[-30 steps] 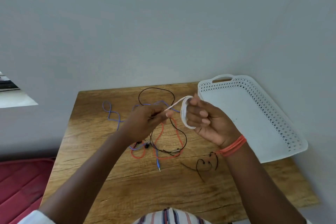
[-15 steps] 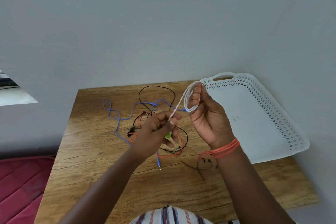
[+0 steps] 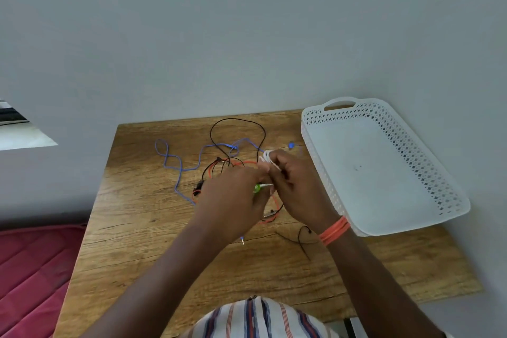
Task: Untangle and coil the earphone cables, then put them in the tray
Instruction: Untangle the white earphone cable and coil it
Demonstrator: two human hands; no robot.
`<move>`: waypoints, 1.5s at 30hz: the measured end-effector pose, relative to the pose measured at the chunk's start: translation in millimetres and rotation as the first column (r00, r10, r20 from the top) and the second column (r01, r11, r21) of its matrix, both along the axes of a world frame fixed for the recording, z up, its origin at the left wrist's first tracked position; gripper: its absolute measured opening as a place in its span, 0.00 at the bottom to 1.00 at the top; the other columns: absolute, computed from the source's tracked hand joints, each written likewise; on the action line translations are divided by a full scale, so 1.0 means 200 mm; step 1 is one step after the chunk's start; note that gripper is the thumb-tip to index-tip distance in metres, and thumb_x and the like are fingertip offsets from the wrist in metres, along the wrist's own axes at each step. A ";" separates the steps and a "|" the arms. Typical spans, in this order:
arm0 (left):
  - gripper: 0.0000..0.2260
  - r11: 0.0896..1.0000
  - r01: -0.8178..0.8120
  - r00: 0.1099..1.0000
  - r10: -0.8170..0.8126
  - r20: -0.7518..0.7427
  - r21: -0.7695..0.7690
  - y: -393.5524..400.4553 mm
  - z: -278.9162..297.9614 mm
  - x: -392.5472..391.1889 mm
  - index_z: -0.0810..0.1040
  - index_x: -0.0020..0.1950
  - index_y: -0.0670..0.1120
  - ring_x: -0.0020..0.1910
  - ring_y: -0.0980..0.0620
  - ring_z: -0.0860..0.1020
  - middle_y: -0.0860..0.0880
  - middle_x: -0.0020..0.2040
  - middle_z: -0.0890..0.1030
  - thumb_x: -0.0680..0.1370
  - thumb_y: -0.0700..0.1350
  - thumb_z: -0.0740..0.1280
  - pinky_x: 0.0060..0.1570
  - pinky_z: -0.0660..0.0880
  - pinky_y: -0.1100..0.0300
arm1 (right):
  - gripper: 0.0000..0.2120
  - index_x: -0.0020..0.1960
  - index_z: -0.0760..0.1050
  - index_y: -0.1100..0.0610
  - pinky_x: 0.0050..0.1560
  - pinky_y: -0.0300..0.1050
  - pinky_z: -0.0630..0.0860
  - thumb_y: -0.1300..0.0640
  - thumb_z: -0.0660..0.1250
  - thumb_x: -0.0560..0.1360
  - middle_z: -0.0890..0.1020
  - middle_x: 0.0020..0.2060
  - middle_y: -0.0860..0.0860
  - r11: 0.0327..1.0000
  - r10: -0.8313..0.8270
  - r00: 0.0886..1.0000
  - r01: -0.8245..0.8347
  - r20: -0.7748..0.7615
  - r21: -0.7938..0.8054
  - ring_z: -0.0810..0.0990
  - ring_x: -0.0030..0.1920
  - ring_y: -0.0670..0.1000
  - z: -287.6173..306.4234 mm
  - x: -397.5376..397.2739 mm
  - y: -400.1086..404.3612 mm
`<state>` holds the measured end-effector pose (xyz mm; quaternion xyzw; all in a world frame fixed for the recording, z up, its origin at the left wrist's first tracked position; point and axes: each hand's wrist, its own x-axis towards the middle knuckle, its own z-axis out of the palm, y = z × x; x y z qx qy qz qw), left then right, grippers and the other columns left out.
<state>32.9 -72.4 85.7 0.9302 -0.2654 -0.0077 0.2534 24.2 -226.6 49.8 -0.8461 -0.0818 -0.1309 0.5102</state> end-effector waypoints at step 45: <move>0.12 0.758 -0.148 0.911 -0.146 -0.386 -0.636 0.19 -0.43 0.00 0.75 0.39 0.48 0.32 0.55 0.70 0.55 0.32 0.74 0.82 0.45 0.62 0.36 0.65 0.64 | 0.08 0.44 0.75 0.63 0.27 0.36 0.69 0.58 0.65 0.79 0.77 0.25 0.49 0.854 0.126 0.884 0.133 -0.450 0.502 0.71 0.24 0.45 -0.21 -0.02 0.21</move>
